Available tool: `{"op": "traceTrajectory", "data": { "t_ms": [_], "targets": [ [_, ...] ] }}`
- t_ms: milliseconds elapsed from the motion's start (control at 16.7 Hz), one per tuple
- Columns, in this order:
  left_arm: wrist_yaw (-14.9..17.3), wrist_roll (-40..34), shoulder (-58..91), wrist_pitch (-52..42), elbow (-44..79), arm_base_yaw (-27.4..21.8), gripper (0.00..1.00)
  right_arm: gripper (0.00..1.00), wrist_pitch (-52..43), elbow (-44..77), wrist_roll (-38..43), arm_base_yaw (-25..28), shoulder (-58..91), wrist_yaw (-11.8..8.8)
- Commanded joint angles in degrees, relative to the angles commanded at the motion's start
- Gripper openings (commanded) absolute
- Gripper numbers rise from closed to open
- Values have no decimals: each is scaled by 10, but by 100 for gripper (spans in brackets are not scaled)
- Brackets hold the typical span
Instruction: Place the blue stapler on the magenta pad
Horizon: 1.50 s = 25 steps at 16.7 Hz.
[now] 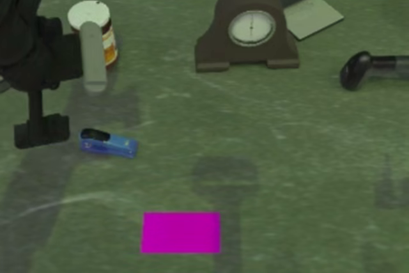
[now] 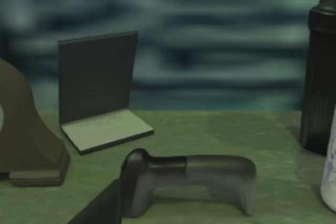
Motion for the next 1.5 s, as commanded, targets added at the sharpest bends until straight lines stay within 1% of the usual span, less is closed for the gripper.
{"op": "traceTrajectory", "data": {
  "t_ms": [180,360,480,840,1020,1320,1500],
  "targets": [
    [1,88,119,-68,102,-18,100,100,0,0,0,0,0,0],
    [2,145,194,-111,169,-29,100,100,0,0,0,0,0,0],
    [2,162,215,-123,190,-33,100,100,0,0,0,0,0,0],
    [2,164,216,-121,190,-30,100,100,0,0,0,0,0,0],
    [3,165,230,-81,161,-32,100,100,0,0,0,0,0,0],
    [3,165,274,50,81,-32,100,100,0,0,0,0,0,0],
    [3,166,287,78,61,-32,100,100,0,0,0,0,0,0]
  ]
}}
